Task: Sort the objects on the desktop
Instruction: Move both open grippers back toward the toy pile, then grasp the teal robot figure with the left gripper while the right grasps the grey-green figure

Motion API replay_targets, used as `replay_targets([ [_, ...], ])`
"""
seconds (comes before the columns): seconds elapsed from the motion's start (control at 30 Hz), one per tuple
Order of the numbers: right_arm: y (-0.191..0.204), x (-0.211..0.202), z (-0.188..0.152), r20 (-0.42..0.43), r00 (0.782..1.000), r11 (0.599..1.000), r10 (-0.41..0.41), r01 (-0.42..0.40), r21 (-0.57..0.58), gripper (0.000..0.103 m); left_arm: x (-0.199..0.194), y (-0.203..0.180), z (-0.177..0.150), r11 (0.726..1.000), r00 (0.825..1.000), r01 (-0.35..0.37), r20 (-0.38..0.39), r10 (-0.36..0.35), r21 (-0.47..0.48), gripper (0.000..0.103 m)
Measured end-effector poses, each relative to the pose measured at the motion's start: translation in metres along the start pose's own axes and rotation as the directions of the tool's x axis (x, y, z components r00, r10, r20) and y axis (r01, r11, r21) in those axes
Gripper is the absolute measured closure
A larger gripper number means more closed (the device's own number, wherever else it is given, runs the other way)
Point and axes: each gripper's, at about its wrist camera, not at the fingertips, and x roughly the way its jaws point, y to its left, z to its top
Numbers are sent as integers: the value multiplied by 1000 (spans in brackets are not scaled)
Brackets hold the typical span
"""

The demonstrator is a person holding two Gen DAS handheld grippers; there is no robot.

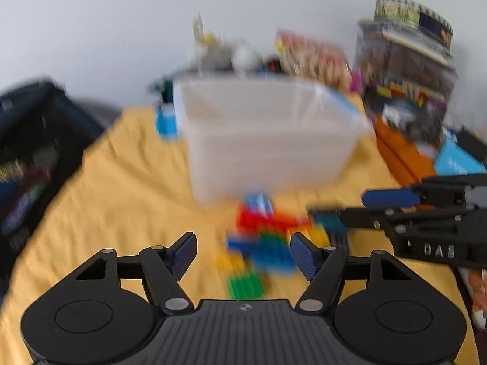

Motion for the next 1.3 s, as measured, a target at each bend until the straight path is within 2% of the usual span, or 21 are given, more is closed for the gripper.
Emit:
replay_targets([
  [0.1, 4, 0, -23, -77, 996, 999, 46, -43, 33, 63, 5, -7, -21, 1000, 998, 10, -65, -9, 12, 32],
  [0.2, 9, -1, -39, -130, 990, 998, 54, -53, 16, 63, 4, -13, -35, 999, 995, 24, -96, -21, 29, 32],
  [0.37, 32, -7, -61, -201, 978, 983, 62, -94, -156, 62, 5, -18, -48, 999, 991, 31, -128, -27, 33, 33],
  [0.53, 37, -16, -80, -253, 952, 974, 172, -203, -104, 57, 3, -19, -54, 999, 991, 26, -134, -20, 39, 33],
  [0.67, 44, -11, -90, -294, 938, 969, 183, -222, -105, 55, 9, -21, -61, 999, 986, 14, -167, -5, 51, 33],
  [0.87, 45, -5, -107, -330, 936, 975, 127, -179, -133, 54, 10, -21, -67, 998, 981, 13, -193, -1, 61, 33],
  [0.9, 44, -5, -108, -333, 935, 976, 124, -176, -131, 55, 10, -20, -67, 998, 981, 13, -192, -2, 59, 33],
  [0.93, 41, -5, -107, -330, 937, 978, 116, -166, -128, 63, 10, -20, -67, 998, 982, 14, -191, -3, 57, 33],
  [1.03, 34, -3, -106, -330, 942, 982, 62, -117, -150, 64, 8, -20, -65, 998, 983, 15, -185, -3, 64, 33],
  [1.13, 26, -11, -102, -309, 951, 984, 32, -84, -157, 56, 9, -18, -59, 998, 985, 15, -175, -4, 62, 33],
  [1.3, 7, -30, -97, -294, 953, 989, 77, -110, -97, 50, 17, -12, -36, 999, 990, 11, -144, -4, 48, 33],
])
